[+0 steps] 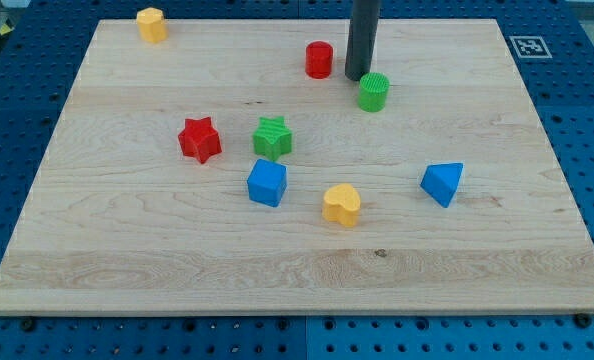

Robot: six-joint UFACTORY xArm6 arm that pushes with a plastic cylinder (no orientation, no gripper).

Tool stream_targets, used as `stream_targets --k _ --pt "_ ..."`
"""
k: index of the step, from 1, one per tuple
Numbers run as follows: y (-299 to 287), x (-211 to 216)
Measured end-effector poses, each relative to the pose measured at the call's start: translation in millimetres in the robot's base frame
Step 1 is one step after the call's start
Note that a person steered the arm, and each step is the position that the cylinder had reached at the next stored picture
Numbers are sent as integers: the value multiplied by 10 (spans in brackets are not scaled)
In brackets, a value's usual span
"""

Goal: Push the red circle towards the top center

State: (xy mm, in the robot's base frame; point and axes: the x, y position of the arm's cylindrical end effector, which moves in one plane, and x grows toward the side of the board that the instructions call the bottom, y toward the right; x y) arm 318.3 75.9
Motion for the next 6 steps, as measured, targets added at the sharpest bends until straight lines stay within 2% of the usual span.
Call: stream_targets --k 1,3,6 --pt "0 131" --pt "-62 -137" --pt "-264 -151"
